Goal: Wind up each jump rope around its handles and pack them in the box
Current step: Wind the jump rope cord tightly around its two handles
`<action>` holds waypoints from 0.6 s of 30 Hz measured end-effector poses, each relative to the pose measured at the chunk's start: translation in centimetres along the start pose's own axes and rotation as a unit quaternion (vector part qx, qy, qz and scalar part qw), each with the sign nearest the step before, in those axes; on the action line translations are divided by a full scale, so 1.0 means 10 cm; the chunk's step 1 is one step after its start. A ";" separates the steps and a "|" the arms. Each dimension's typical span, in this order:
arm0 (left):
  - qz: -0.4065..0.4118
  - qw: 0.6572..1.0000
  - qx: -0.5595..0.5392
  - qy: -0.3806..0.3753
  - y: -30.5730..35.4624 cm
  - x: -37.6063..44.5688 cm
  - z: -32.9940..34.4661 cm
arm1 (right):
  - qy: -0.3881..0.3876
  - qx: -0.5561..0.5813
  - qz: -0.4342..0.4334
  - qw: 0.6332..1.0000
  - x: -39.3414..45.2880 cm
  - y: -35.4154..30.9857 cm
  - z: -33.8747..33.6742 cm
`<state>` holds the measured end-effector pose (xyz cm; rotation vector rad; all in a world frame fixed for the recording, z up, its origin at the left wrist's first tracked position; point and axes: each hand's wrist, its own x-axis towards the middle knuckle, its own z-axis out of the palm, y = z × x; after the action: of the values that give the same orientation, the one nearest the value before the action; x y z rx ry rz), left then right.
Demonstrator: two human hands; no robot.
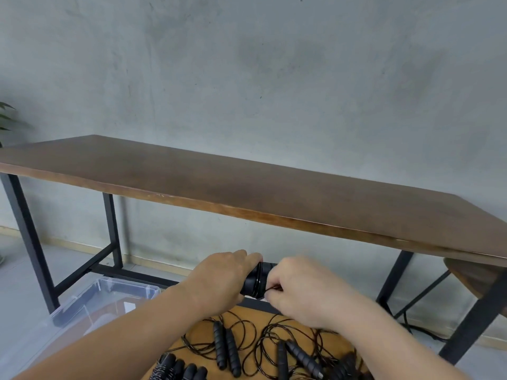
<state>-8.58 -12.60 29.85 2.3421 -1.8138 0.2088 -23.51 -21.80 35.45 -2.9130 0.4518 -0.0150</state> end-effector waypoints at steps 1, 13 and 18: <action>0.012 1.000 0.009 -0.001 0.02 -0.01 -0.02 | -0.009 -0.002 -0.007 1.000 0.03 0.02 -0.09; 0.052 0.990 -0.124 -0.042 0.21 -0.15 -0.20 | -0.093 0.214 -0.046 0.971 0.42 0.44 -0.44; 0.008 0.967 -0.254 -0.030 0.27 -0.21 -0.24 | -0.059 0.358 -0.014 0.932 0.40 0.55 -0.23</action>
<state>-11.75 -10.79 31.84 1.9867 -1.6636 -0.2975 -21.48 -28.60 36.60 -2.1846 0.2983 -0.0068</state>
